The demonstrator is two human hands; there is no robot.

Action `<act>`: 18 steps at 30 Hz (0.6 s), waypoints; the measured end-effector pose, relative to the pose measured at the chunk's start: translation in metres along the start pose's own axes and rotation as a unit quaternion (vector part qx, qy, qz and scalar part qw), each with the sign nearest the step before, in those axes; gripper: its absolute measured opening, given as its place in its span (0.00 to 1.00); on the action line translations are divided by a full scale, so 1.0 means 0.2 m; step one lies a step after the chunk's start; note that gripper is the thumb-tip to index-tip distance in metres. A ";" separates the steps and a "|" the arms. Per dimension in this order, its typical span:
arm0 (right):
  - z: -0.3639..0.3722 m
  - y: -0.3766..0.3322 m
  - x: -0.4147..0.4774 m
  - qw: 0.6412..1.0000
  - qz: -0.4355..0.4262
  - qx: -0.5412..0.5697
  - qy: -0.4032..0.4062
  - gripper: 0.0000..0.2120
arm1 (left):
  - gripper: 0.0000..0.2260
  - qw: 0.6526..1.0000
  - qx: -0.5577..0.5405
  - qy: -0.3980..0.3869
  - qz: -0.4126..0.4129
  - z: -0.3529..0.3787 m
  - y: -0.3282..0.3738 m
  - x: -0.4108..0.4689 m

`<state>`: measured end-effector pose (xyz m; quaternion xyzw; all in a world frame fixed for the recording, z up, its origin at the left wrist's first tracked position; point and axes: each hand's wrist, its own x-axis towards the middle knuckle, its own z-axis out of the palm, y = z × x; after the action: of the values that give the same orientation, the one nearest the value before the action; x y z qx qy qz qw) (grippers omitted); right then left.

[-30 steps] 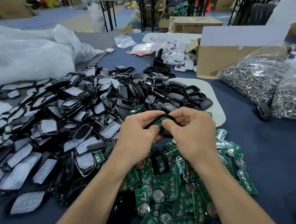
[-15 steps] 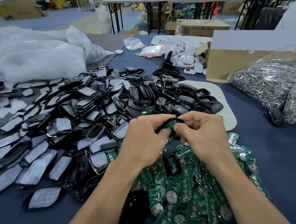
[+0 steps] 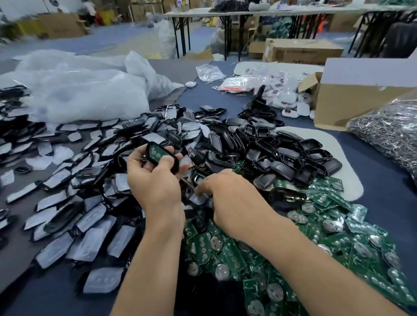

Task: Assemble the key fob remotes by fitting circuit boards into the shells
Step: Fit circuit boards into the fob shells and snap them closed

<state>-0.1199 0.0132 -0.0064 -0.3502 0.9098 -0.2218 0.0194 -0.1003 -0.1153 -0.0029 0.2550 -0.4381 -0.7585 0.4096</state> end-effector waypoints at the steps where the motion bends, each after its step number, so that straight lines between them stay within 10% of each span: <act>1: 0.01 0.00 0.00 1.000 -0.008 -0.012 0.018 0.23 | 0.17 1.000 -0.007 0.002 -0.007 0.00 0.00 0.00; 5: 0.02 -0.02 -0.03 0.990 -0.057 -0.116 0.060 0.15 | 0.16 1.000 -0.010 -0.001 -0.019 0.00 0.01 0.01; 8: -0.03 -0.01 -0.10 0.989 0.042 0.041 0.133 0.09 | 0.15 0.999 -0.001 -0.018 -0.039 0.01 0.00 0.00; 12: -0.13 0.08 -0.21 0.853 0.176 0.460 0.171 0.07 | 0.18 0.989 0.069 -0.100 -0.083 0.05 -0.04 -0.06; 18: -0.17 0.20 -0.28 0.713 0.236 0.642 0.155 0.07 | 0.16 0.924 0.169 -0.306 -0.158 0.12 -0.11 -0.23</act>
<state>-0.1092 0.0898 0.0010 0.0123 0.5919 -0.7918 0.1502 -0.1033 -0.0591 -0.0097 0.1420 -0.6177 -0.7692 0.0818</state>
